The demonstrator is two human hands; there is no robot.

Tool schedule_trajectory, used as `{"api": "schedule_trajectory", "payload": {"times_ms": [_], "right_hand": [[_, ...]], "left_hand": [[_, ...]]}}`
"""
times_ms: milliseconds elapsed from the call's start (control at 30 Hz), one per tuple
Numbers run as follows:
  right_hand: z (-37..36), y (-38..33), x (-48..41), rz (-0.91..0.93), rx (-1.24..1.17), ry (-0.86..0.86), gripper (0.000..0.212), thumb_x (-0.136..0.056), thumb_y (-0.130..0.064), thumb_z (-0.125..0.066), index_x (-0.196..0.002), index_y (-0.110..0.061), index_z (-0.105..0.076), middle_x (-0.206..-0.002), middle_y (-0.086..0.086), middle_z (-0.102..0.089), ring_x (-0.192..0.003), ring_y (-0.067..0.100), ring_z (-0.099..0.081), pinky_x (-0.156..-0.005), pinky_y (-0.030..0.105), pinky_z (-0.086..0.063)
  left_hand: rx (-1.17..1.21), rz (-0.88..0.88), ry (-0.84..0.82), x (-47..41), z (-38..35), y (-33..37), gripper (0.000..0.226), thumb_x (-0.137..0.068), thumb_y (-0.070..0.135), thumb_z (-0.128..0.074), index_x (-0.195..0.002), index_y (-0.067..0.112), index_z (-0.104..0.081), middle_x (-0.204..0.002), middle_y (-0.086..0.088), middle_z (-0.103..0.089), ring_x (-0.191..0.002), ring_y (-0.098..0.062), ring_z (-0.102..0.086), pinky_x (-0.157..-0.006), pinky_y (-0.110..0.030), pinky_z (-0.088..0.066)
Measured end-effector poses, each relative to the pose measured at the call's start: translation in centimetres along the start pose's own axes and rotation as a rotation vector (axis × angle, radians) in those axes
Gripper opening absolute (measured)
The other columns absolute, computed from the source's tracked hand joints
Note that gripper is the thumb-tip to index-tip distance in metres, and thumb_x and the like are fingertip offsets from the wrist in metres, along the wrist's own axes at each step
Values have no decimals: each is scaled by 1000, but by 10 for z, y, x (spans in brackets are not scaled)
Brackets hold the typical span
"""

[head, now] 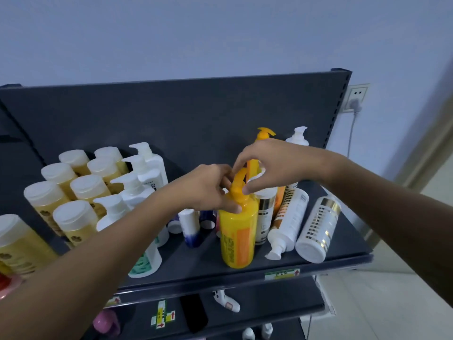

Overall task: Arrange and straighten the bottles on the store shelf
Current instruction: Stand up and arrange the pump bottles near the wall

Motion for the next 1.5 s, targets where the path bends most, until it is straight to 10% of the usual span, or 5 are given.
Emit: {"api": "schedule_trajectory", "payload": {"times_ms": [567, 833, 1000, 1267, 1500], "right_hand": [[-8, 38, 11, -178, 18, 243, 22, -82, -13, -72, -103, -20, -77, -66, -22, -49, -66, 0, -54, -58, 17, -32], [80, 23, 35, -340, -43, 456, 26, -75, -16, -75, -100, -21, -81, -88, -2, -77, -74, 10, -72, -60, 13, -52], [109, 29, 62, -446, -78, 565, 25, -74, -12, -73, -97, -18, -82, -82, 3, -77, -71, 19, -76, -73, 36, -64], [91, 113, 71, -521, 68, 537, 23, -72, -14, -74, -93, -18, -81, -70, -19, -60, -81, 18, -63, -73, 29, -49], [76, 197, 65, -449, 139, 564, 25, -75, -16, -76, -99, -14, -82, -104, 4, -77, -86, 14, -55, -79, 27, -44]], "left_hand": [[-47, 31, 113, -6, -19, 10, 36, -71, 53, -85, -88, 27, -68, -87, 7, -71, -84, -14, -68, -76, -41, -60], [-12, -5, 152, -13, -21, 11, 34, -72, 48, -85, -69, 31, -56, -78, 11, -64, -77, -12, -63, -62, -29, -48], [23, -58, 206, -23, -28, 16, 32, -72, 46, -86, -74, 23, -63, -75, 9, -67, -77, -12, -63, -71, -36, -54], [6, 65, 195, -53, -30, 38, 34, -71, 47, -86, -82, 26, -62, -90, 4, -68, -91, -18, -66, -78, -43, -59], [-106, 199, 117, -59, -22, 61, 38, -69, 37, -86, -94, 19, -65, -86, 0, -66, -76, -18, -65, -65, -41, -60]]}}
Point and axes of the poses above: each hand's wrist, its own x-axis away from the middle knuckle, its own z-axis out of the back of the hand, y = z × x, the point moved 1 cm from there along -x, towards the middle knuckle
